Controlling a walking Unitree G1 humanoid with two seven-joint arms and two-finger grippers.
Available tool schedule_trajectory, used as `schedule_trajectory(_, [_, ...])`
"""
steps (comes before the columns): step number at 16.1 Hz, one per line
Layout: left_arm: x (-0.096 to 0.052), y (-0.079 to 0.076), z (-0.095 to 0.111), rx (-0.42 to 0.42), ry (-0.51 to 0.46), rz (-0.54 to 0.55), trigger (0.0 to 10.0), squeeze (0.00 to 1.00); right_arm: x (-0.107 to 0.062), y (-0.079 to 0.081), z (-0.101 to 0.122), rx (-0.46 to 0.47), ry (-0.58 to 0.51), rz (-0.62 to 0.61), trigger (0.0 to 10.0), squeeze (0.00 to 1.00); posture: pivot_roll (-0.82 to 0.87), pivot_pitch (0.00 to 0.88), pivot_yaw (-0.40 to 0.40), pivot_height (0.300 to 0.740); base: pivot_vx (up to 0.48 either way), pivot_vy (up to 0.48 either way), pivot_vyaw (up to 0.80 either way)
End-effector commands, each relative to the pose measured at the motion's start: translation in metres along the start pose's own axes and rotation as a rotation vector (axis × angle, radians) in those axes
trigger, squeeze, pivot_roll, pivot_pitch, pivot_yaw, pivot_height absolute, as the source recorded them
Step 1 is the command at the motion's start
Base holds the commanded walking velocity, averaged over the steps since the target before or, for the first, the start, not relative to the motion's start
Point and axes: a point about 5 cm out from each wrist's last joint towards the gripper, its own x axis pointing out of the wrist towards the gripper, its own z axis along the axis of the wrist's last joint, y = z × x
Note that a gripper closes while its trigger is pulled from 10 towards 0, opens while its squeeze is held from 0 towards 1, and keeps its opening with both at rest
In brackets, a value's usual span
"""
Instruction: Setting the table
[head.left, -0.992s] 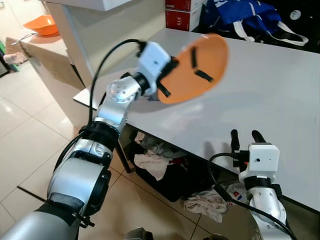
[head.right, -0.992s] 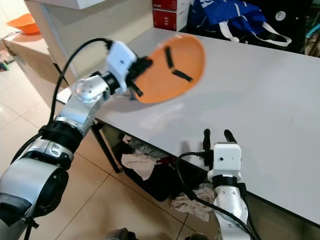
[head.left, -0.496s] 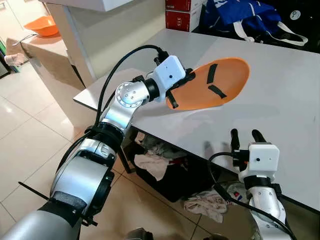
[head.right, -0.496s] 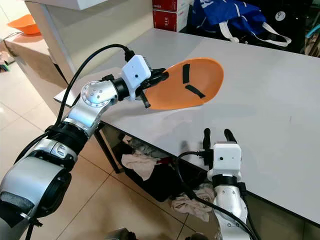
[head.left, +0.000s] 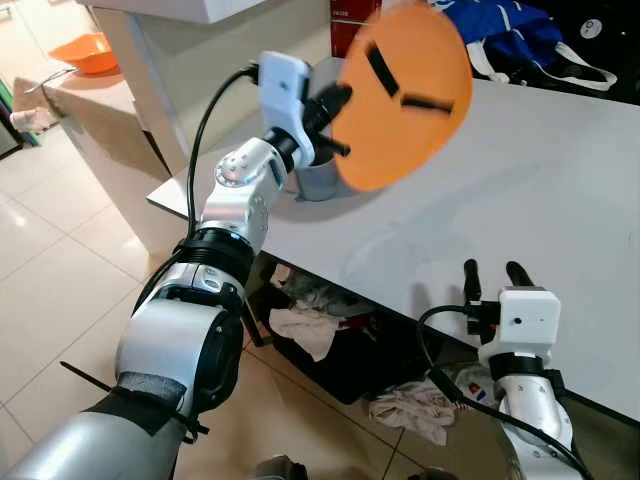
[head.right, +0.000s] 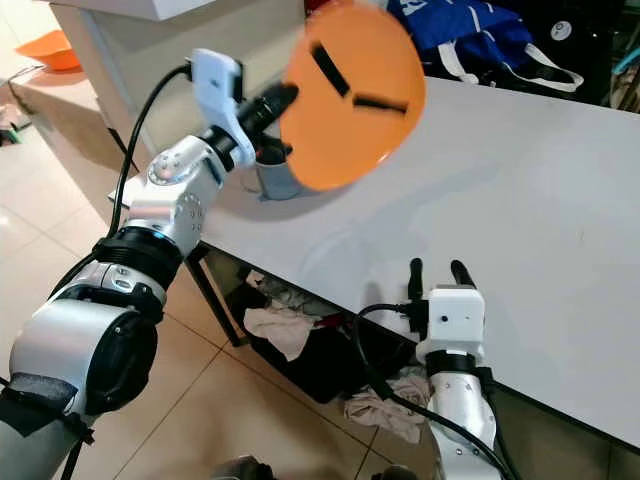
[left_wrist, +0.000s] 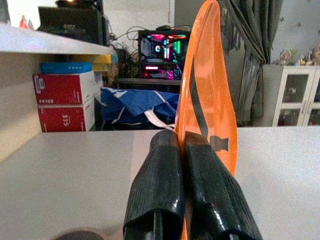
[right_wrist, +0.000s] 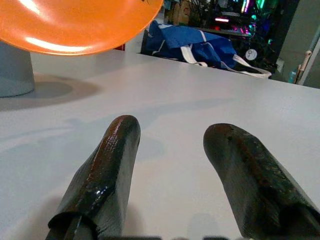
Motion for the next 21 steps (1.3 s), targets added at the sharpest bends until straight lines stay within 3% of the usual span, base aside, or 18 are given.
schedule_trajectory(1, [0.003, -0.001, 0.011, -0.060, -0.051, 0.002, 10.0, 0.00, 0.000, 0.001, 0.004, 0.006, -0.016, 0.002, 10.0, 0.00, -0.08, 0.000, 0.118, 0.707, 0.000, 0.000, 0.00])
schedule_trajectory(2, [0.004, -0.003, 0.010, -0.182, -0.054, -0.006, 10.0, 0.00, 0.001, 0.000, 0.004, 0.004, -0.017, 0.005, 10.0, 0.00, -0.08, 0.000, 0.116, 0.707, 0.000, 0.000, 0.00])
schedule_trajectory(3, [0.004, -0.004, 0.010, -0.366, -0.045, -0.008, 10.0, 0.00, 0.002, 0.000, 0.004, 0.002, -0.019, 0.004, 10.0, 0.00, -0.08, 0.000, 0.116, 0.707, 0.000, 0.000, 0.00])
schedule_trajectory(5, [0.003, -0.011, 0.007, -0.511, -0.024, -0.034, 10.0, 0.00, 0.007, -0.007, 0.005, 0.031, -0.017, -0.035, 10.0, 0.00, -0.08, 0.000, 0.119, 0.707, 0.000, 0.000, 0.00])
schedule_trajectory(10, [-0.005, -0.022, -0.006, -0.589, 0.037, -0.058, 10.0, 0.00, 0.032, -0.035, 0.007, 0.199, 0.015, -0.156, 10.0, 0.00, -0.07, 0.000, 0.120, 0.707, 0.000, 0.000, 0.00])
schedule_trajectory(13, [-0.012, -0.025, -0.008, -0.613, 0.069, -0.051, 10.0, 0.00, 0.038, -0.038, 0.008, 0.404, 0.040, -0.173, 10.0, 0.00, -0.07, 0.000, 0.115, 0.707, 0.000, 0.000, 0.00])
schedule_trajectory(15, [-0.013, -0.027, -0.008, -0.609, 0.079, -0.051, 10.0, 0.00, 0.037, -0.038, 0.009, 0.358, 0.039, -0.151, 10.0, 0.00, -0.08, 0.000, 0.118, 0.707, 0.000, 0.000, 0.00])
schedule_trajectory(20, [-0.017, -0.029, -0.008, -0.568, 0.087, -0.048, 10.0, 0.00, 0.034, -0.039, 0.007, 0.345, 0.055, -0.162, 10.0, 0.00, -0.08, 0.000, 0.126, 0.707, 0.000, 0.000, 0.00])
schedule_trajectory(21, [-0.021, -0.025, -0.011, -0.573, 0.067, 0.005, 10.0, 0.00, 0.033, -0.037, 0.007, 0.346, 0.055, -0.158, 10.0, 0.00, -0.08, 0.000, 0.125, 0.707, 0.000, 0.000, 0.00])
